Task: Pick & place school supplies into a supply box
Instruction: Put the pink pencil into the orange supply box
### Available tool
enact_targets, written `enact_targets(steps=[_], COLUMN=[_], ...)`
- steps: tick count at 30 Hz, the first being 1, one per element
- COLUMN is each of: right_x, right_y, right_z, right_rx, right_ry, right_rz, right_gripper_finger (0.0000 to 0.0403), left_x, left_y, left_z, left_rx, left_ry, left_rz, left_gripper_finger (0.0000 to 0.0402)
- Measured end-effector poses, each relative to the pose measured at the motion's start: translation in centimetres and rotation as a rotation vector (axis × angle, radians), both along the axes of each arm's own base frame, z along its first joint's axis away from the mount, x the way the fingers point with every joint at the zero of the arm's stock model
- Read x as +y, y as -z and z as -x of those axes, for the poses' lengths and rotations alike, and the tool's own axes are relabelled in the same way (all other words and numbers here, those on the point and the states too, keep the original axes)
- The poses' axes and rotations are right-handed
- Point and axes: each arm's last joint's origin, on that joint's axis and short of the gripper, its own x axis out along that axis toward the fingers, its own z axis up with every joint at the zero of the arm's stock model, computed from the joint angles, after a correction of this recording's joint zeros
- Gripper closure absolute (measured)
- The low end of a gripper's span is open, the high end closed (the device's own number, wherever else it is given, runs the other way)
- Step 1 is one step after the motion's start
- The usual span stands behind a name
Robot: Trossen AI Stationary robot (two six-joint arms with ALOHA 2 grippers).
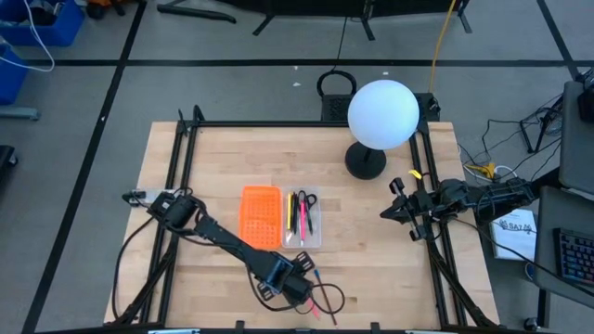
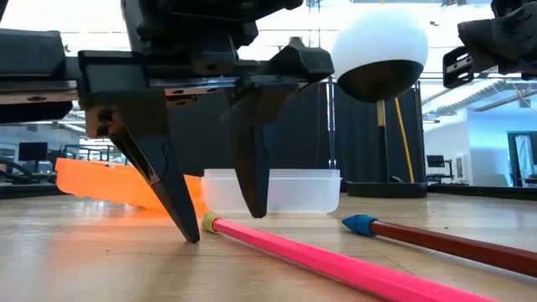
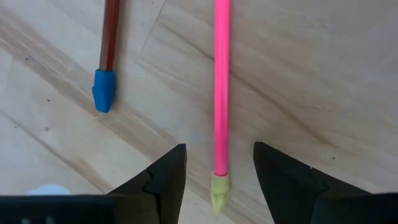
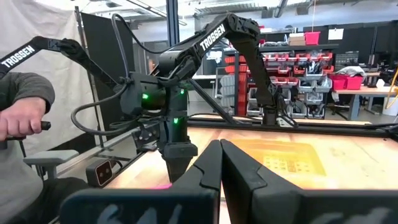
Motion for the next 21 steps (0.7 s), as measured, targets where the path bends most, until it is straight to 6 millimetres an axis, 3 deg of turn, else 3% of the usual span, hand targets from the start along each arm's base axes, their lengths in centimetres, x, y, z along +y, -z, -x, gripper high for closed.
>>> enact_targets(steps=[9,21], right_x=[0.0,0.0], right_y=[0.0,0.0], right_z=[0.0,0.0], right_rx=[0.002,-0.002], right_ry=[-0.001,0.001], right_rz=[-0.008,0.007], right_gripper_finger=[0.0403,0.0403], left_x=[1.2,2.2], left_y=[0.1,0.2], left_z=[-0.2,-0.2], left_rx=[0.100,0.144], left_ry=[-0.033,0.033], left_rz=[0.115,0.101], left_gripper_finger=[0.0206,0.0206])
